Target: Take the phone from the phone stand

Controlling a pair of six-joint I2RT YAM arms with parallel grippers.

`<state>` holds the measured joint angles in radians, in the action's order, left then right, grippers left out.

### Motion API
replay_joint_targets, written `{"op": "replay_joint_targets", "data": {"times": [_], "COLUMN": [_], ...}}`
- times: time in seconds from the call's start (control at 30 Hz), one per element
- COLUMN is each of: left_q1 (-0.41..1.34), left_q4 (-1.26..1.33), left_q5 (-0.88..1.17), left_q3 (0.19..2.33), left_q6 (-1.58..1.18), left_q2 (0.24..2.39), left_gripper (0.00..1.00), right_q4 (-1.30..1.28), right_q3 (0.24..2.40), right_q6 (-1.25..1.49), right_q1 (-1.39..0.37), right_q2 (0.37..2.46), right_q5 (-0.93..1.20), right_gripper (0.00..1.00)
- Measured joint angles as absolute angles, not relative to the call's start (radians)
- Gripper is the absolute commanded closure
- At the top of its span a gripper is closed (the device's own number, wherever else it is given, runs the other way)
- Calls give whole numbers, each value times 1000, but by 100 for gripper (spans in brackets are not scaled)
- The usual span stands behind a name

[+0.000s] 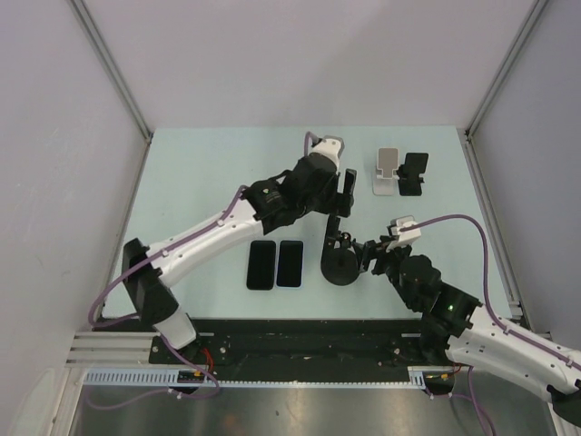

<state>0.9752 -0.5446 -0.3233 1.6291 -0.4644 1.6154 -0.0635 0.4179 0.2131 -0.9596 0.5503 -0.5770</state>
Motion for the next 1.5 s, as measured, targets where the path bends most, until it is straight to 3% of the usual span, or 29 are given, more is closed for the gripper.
{"op": "replay_joint_targets", "data": {"times": [0.27,0.33,0.77,0.87,0.9,1.0,1.2,1.5], "left_q1": [957,950,931,929,929,929,941,1030], "left_q4": [-666,-679,-700,-701,-701,-706,-706,-721], "left_q5": [-154,-134,-101,-103,-106,-111,-196,-507], "left_q3": [1645,1657,1699,1711,1711,1712,1704,1579], "left_q6": [-446,-442,-433,-435,-434,-428,-477,-722], "left_q2": [1736,1748,1780,1797,1800,1801,1792,1684], "left_gripper": [32,41,63,78,87,100,100,99], "right_q4": [-80,-85,-86,-86,-85,-84,-67,64], "right_q3": [427,427,429,429,429,429,431,432], "right_q6": [213,213,217,217,217,217,207,170], "right_q1": [-960,-960,-960,-963,-966,-975,-999,-1068], "right_q2": [566,568,593,603,604,606,624,702], "right_q5": [-568,-566,-549,-543,-540,-534,-516,-506], "right_gripper": [23,23,24,24,24,24,24,24]}}
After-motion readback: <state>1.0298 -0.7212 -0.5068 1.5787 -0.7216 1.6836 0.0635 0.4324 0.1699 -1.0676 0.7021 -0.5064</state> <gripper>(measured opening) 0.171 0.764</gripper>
